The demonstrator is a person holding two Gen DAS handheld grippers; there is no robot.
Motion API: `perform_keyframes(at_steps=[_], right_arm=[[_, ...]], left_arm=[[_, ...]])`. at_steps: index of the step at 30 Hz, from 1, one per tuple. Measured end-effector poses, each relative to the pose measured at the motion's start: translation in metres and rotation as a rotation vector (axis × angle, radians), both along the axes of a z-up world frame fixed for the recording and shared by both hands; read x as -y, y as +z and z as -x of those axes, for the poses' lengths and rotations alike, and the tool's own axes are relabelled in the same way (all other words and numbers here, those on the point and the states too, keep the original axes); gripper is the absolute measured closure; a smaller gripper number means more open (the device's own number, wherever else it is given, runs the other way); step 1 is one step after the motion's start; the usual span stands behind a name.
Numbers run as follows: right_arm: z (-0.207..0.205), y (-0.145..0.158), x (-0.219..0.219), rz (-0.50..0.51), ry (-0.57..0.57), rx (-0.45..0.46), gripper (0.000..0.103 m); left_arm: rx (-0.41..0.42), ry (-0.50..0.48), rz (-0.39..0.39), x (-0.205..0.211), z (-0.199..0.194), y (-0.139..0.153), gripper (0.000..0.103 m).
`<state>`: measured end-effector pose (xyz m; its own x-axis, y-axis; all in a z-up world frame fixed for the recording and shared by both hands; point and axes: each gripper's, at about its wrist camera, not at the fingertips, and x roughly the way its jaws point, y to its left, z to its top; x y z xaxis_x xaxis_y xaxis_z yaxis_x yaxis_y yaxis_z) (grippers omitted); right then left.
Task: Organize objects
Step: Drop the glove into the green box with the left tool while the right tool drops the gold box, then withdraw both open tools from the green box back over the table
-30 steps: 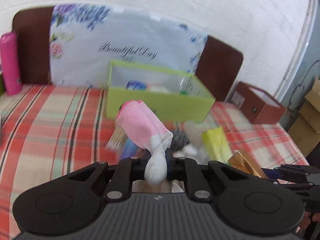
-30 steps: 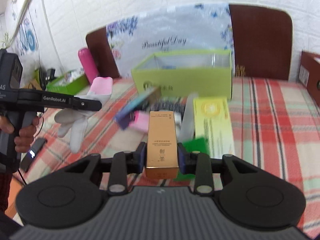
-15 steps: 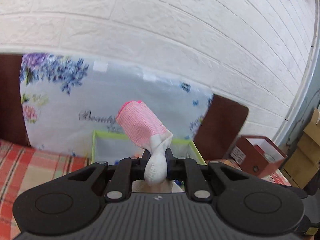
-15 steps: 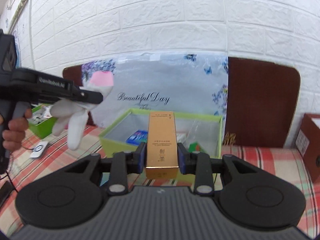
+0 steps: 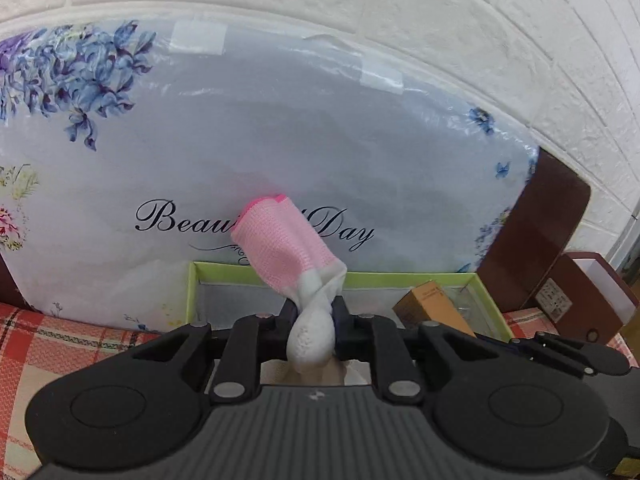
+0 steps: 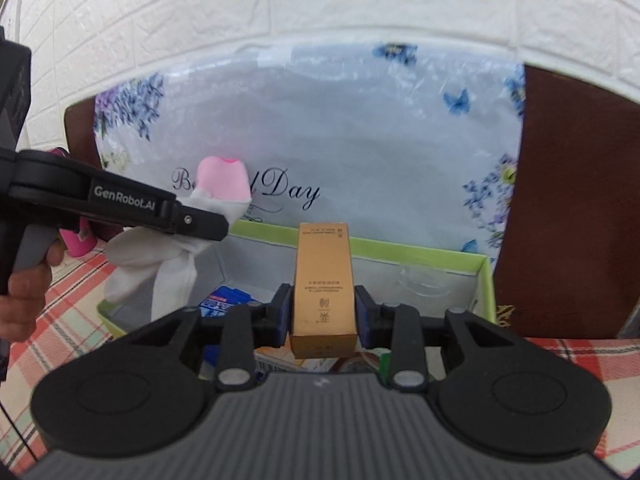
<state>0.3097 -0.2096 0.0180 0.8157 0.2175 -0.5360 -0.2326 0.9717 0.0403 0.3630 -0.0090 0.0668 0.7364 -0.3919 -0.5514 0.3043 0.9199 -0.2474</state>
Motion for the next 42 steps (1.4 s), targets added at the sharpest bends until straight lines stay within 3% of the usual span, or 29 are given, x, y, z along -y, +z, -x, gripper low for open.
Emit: perform_keyframes(at_steps=[1, 2, 5, 7, 15, 25, 30, 35, 42], right_arm=[[-0.002, -0.004, -0.002, 0.017, 0.010, -0.002, 0.056], [-0.002, -0.008, -0.003, 0.031, 0.007, 0.000, 0.037], [0.007, -0.012, -0.003, 0.056, -0.002, 0.047, 0.012], [0.006, -0.013, -0.001, 0.062, -0.018, 0.044, 0.005], [0.022, -0.001, 0.010, 0.008, -0.046, 0.004, 0.000], [0.098, 0.039, 0.003, 0.089, -0.142, 0.007, 0.000], [0.142, 0.049, 0.002, 0.070, -0.136, -0.001, 0.000], [0.178, 0.047, -0.003, 0.077, -0.152, 0.001, 0.000], [0.208, 0.028, -0.005, 0.067, -0.172, -0.041, 0.000]], left_arm=[[-0.024, 0.019, -0.014, -0.001, -0.004, -0.007, 0.050], [-0.046, 0.049, -0.030, -0.002, -0.005, -0.012, 0.023], [0.000, 0.050, -0.014, -0.015, 0.006, -0.022, 0.021], [0.003, 0.040, 0.011, -0.021, 0.011, -0.024, 0.021], [-0.006, 0.073, -0.045, -0.014, 0.034, -0.011, 0.021], [0.032, 0.132, -0.037, -0.001, 0.128, 0.016, 0.020], [0.032, 0.136, -0.006, -0.002, 0.174, 0.016, 0.020], [0.005, 0.137, 0.024, -0.003, 0.207, 0.009, 0.020], [-0.036, 0.135, -0.004, 0.001, 0.231, -0.007, 0.020]])
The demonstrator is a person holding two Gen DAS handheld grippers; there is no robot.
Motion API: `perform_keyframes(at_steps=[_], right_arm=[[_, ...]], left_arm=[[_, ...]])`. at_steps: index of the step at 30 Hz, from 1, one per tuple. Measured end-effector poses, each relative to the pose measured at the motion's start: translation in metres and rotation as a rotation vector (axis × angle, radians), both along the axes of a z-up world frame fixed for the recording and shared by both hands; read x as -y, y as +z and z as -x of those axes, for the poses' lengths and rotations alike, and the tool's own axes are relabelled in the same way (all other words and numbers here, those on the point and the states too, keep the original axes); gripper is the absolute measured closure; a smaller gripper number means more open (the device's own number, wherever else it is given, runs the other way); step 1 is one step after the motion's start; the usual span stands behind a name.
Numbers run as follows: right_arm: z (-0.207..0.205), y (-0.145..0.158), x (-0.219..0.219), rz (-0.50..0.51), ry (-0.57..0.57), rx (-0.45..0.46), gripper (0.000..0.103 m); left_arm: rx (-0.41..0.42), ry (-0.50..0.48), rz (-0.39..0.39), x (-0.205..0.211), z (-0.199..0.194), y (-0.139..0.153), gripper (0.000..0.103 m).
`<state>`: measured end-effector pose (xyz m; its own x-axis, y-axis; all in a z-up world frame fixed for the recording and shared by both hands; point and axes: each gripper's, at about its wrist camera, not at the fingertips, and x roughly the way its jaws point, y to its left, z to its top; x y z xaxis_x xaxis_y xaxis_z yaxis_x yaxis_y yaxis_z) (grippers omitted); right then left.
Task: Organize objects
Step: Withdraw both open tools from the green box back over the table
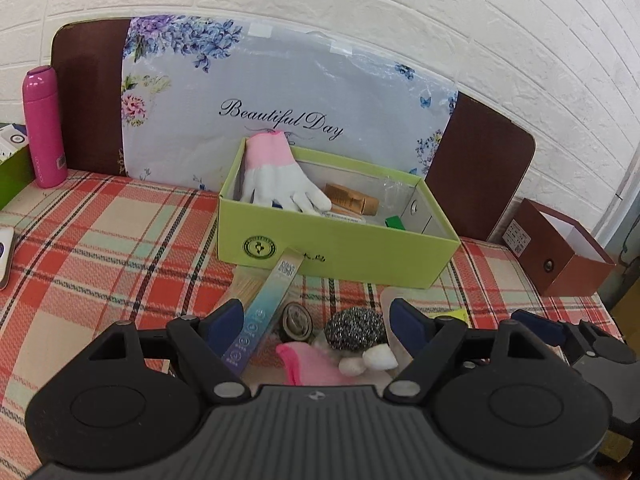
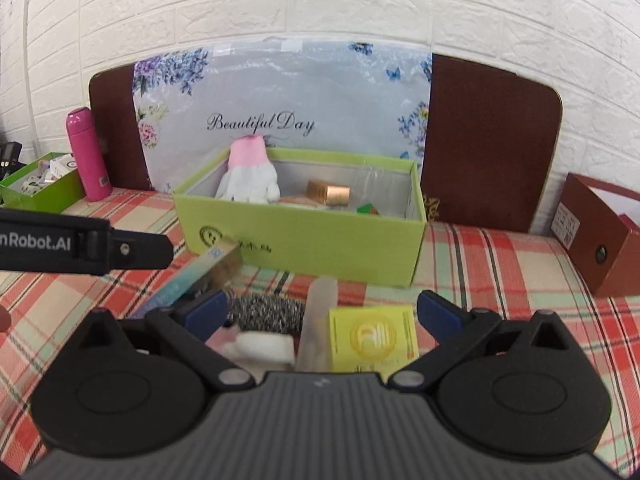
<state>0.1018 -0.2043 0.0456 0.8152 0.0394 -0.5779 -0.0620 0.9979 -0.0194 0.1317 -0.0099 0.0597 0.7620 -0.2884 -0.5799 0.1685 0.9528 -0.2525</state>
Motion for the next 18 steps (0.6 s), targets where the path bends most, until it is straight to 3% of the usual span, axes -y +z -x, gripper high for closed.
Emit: perform_keyframes(at_steps=[9, 18], right_arm=[[0.024, -0.023, 0.004, -0.015, -0.074, -0.030, 0.000], [0.057, -0.055, 0.017, -0.102, -0.026, -0.042, 0.000]], left_arm=[[-0.057, 0.023, -0.026, -0.002, 0.018, -0.022, 0.020], [-0.087, 0.027, -0.093, -0.010, 0.026, -0.046, 0.020]])
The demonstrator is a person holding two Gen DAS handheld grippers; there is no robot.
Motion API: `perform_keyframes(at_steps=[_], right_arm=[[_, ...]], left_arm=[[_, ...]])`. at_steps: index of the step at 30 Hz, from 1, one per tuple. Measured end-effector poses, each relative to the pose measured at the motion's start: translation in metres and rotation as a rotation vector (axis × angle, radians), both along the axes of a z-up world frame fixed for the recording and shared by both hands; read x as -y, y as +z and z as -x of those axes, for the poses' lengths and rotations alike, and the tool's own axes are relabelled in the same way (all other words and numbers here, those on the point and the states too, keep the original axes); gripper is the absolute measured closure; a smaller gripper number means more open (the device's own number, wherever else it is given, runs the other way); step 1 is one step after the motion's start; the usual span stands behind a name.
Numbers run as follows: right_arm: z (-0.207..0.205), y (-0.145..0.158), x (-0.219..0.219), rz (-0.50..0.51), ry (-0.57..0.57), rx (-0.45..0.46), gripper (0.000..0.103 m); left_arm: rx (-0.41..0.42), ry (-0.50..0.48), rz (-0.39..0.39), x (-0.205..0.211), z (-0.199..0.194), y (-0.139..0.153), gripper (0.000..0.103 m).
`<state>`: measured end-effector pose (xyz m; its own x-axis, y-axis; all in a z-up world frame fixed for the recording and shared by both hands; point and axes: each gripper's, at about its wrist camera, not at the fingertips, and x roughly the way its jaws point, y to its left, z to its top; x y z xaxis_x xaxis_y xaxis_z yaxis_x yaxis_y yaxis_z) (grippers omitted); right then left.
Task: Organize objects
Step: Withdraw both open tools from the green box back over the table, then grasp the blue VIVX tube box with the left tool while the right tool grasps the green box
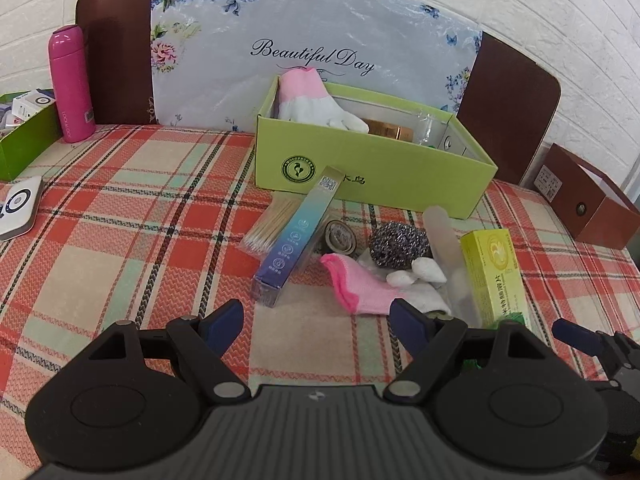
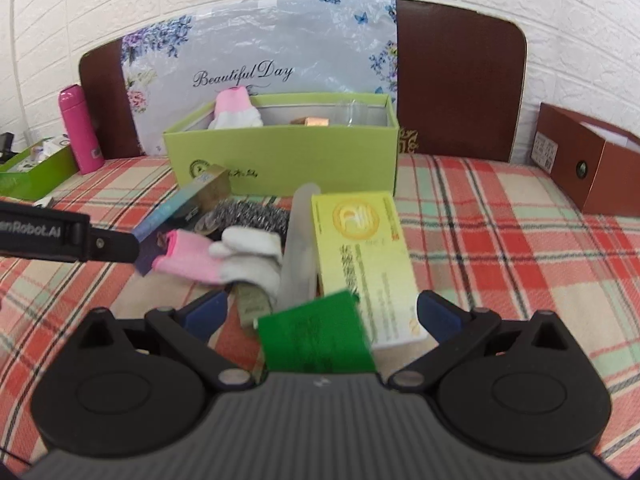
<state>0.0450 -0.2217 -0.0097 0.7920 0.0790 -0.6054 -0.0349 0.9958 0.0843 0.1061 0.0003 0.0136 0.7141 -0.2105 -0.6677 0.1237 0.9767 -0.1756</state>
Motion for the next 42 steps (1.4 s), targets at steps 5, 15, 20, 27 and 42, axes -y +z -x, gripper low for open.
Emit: perform_keyframes(at_steps=[5, 15, 20, 27, 42], right_arm=[[0.013, -0.013, 0.008, -0.118, 0.007, -0.020, 0.008], [0.010, -0.026, -0.010, 0.064, 0.032, -0.026, 0.037], [0.017, -0.019, -0.003, -0.081, 0.117, -0.111, 0.040], [0.023, -0.019, -0.004, -0.116, 0.150, -0.141, 0.041], [0.019, -0.023, 0.000, -0.124, 0.114, -0.142, 0.035]], left_arm=[[-0.018, -0.030, -0.042, -0.005, 0.000, -0.016, 0.020], [0.036, -0.037, -0.080, -0.011, -0.039, -0.016, 0.020], [0.033, -0.068, -0.120, -0.001, -0.071, -0.020, 0.029], [-0.111, -0.075, -0.019, -0.016, -0.072, -0.039, 0.076], [-0.087, 0.023, -0.038, -0.053, -0.022, -0.030, 0.035]])
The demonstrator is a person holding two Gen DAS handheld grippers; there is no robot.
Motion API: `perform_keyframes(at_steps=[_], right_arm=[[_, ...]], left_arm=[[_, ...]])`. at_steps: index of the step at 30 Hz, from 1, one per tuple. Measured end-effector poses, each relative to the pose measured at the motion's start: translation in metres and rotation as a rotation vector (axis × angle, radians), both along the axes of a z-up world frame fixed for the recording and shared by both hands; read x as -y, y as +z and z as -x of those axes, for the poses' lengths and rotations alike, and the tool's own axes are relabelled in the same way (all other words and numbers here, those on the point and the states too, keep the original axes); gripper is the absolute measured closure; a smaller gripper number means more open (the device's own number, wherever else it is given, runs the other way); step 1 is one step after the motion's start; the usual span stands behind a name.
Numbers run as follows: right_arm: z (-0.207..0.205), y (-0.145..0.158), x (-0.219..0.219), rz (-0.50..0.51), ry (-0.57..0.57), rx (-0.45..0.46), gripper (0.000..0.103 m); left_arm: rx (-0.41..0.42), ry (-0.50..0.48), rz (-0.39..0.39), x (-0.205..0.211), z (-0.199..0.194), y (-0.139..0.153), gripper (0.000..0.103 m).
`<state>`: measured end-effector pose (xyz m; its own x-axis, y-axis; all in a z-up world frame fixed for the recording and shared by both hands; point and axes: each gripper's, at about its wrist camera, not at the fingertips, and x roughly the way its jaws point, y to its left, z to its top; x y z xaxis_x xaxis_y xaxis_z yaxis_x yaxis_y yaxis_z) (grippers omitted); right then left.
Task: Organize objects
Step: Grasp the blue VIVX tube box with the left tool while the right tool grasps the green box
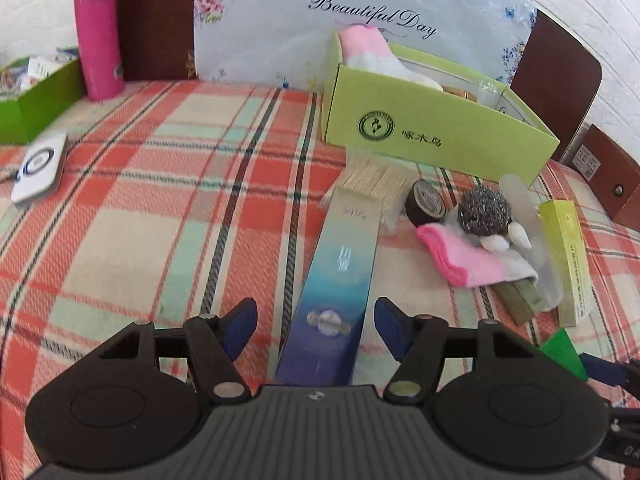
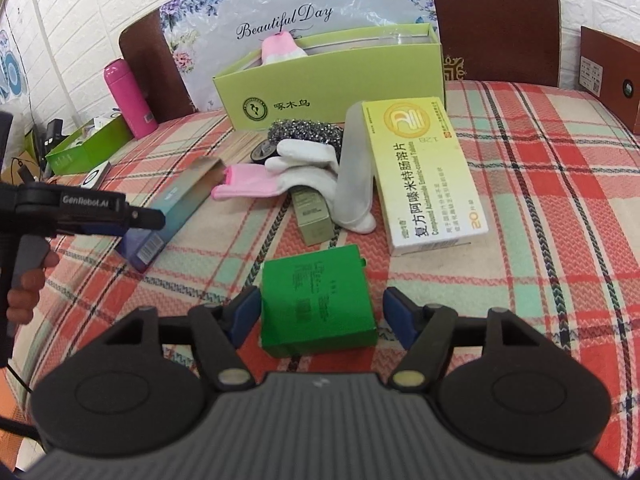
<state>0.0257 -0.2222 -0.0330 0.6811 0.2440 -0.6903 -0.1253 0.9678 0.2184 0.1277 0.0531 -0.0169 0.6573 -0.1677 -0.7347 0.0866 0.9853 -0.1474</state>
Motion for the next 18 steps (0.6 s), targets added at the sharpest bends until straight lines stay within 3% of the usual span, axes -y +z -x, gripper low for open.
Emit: perform_keyframes(at_steps=[7, 16, 18], right_arm=[[-0.002, -0.003, -0.007, 0.019, 0.023, -0.007, 0.035], [-0.004, -0.006, -0.011, 0.051, 0.039, -0.010, 0.035], [-0.004, -0.006, -0.015, 0.087, 0.052, -0.001, 0.043]], left_arm=[[-0.015, -0.047, -0.088, 0.017, -0.017, -0.014, 0.033], [0.003, -0.087, -0.129, 0.027, -0.018, -0.017, 0.037], [0.008, -0.087, -0.134, 0.028, -0.018, -0.018, 0.038]])
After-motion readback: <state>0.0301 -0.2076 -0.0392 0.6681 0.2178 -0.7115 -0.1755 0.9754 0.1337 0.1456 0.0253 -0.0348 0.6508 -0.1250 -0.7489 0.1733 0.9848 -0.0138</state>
